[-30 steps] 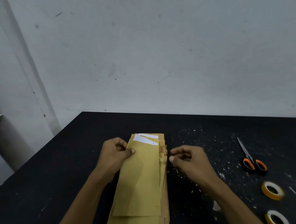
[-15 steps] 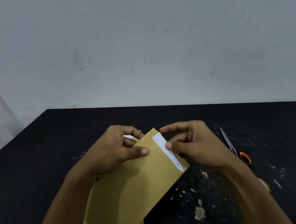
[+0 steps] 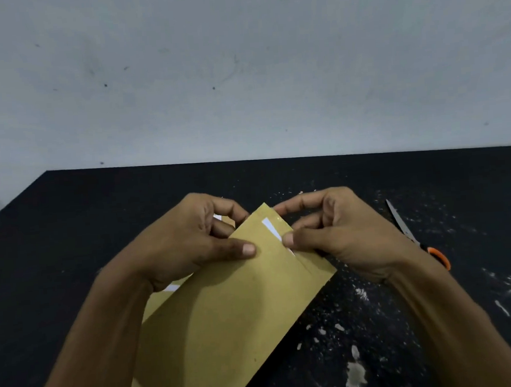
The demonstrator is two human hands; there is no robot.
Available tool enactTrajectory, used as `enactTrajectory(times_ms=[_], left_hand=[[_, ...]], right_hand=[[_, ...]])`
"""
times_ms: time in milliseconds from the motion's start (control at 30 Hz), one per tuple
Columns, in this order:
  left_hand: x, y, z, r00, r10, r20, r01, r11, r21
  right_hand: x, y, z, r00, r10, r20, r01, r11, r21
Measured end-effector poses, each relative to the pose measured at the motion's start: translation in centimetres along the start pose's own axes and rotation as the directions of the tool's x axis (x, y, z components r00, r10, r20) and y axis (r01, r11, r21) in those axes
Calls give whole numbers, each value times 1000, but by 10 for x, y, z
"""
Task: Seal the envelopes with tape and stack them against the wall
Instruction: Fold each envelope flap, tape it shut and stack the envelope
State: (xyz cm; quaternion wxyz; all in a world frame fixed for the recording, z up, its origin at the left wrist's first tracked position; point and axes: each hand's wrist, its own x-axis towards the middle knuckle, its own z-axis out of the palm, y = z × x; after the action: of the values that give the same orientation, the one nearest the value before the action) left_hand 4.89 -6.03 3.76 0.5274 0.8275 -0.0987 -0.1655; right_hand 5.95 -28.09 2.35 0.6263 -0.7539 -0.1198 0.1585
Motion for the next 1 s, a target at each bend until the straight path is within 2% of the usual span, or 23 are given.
enactTrajectory(times_ms=[167, 433, 667, 800, 933, 1000], left_hand=[[6, -2, -1, 997, -1, 75, -2, 999, 34], [6, -5, -2, 996, 8, 94, -11, 999, 39], [7, -6, 1, 989, -14, 148, 9, 999, 35], [9, -8, 1, 983, -20, 184, 10, 999, 51], [9, -10, 0, 988, -1, 155, -1, 1000, 10], [10, -13, -1, 996, 14, 93, -13, 1000, -17]], right_hand=[[3, 7, 0, 997, 79, -27, -76, 994, 80], [5, 9, 3, 985, 139, 103, -161, 955, 249], [7, 14, 5, 978, 200, 58, -207, 963, 174], [7, 15, 4, 967, 235, 98, -248, 956, 157], [8, 18, 2, 973, 202, 110, -224, 942, 249], [9, 19, 3, 985, 159, 65, -171, 948, 268]])
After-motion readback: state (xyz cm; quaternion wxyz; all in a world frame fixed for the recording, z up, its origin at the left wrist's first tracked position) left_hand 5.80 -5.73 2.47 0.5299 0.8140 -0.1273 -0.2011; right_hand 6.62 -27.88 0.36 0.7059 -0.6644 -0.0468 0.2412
